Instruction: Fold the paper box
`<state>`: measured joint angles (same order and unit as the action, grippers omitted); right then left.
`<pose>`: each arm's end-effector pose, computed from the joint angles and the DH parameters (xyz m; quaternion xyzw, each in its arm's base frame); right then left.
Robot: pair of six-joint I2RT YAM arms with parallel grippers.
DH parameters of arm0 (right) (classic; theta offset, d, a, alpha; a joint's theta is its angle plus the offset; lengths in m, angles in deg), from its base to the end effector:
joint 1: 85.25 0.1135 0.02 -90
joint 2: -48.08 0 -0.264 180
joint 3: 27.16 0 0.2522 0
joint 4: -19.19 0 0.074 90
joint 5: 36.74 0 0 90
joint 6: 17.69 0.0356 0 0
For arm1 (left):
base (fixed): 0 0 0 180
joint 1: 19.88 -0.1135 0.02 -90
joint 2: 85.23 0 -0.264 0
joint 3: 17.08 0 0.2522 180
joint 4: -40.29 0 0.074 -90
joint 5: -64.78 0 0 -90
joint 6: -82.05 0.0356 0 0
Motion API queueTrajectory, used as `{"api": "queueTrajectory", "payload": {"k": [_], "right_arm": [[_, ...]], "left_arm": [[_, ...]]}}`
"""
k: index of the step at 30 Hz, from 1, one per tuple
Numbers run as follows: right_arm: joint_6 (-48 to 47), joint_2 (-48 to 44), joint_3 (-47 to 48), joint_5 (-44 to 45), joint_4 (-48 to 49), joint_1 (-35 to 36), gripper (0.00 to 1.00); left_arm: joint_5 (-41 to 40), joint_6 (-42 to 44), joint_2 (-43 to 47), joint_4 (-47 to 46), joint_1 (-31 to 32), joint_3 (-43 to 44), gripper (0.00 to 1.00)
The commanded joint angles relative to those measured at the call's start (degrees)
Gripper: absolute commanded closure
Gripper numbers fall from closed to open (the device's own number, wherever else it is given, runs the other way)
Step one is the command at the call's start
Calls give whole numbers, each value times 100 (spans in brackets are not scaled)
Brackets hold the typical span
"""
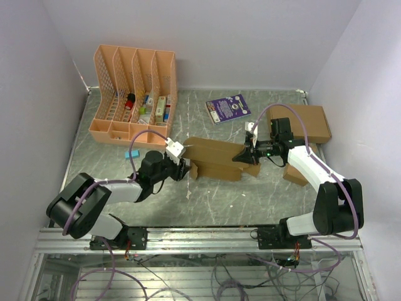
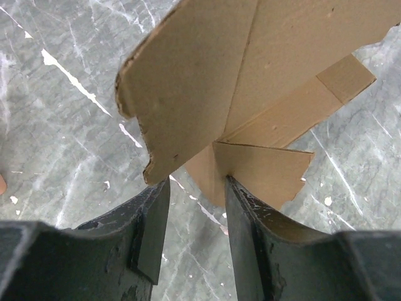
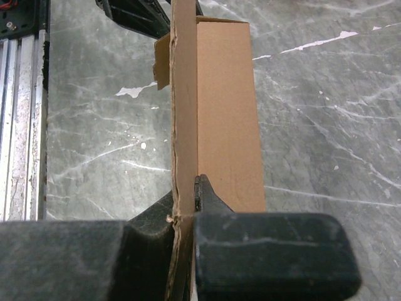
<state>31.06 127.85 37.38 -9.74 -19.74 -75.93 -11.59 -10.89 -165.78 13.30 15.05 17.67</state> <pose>0.2606 0.0749 0.2340 -0.4919 0.6649 0.4058 0.3890 0.2045 -0.1530 0.1581 0.2889 0.7571 -0.2788 0.5154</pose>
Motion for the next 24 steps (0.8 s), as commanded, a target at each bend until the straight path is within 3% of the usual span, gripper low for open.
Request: {"api": "queueTrajectory", "payload": {"k": [1, 11, 24], "right_arm": [[-110, -38, -42, 95, -149, -27, 100], [-216, 21, -8, 17, -263, -27, 100], [-100, -12, -22, -52, -178, -18, 100]], "left_arm": [[-380, 180, 10, -524, 110, -70, 48], [-1017, 218, -416, -1444, 463, -214, 42], [-2123, 292, -1023, -2564, 904, -401, 42]]}}
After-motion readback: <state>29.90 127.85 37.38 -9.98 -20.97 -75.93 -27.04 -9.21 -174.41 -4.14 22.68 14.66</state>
